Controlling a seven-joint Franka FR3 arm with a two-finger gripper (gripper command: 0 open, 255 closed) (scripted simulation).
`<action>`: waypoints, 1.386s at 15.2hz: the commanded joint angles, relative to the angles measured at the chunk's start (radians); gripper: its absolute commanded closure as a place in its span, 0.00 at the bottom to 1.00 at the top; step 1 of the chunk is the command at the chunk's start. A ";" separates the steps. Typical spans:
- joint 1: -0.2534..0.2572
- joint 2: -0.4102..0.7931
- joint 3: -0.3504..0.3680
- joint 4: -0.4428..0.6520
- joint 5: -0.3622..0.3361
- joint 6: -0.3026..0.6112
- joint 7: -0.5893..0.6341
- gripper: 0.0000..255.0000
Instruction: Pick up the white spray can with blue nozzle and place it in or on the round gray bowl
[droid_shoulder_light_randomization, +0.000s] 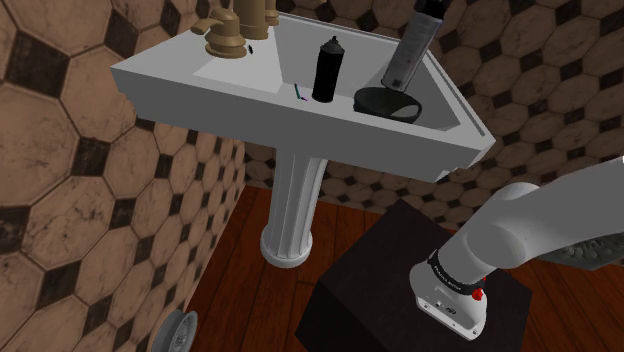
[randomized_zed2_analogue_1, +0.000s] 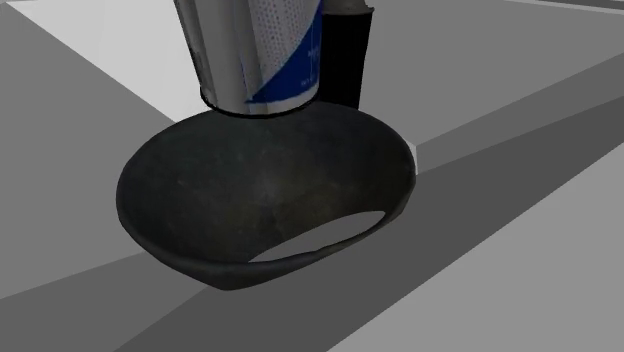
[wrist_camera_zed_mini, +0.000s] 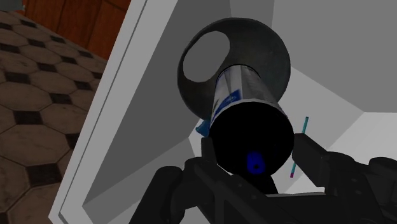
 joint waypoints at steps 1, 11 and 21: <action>0.000 -0.020 -0.001 -0.047 0.000 0.028 0.002 1.00; 0.002 -0.074 -0.004 -0.184 0.002 0.110 0.011 1.00; 0.002 -0.074 -0.004 -0.184 0.002 0.110 0.011 0.00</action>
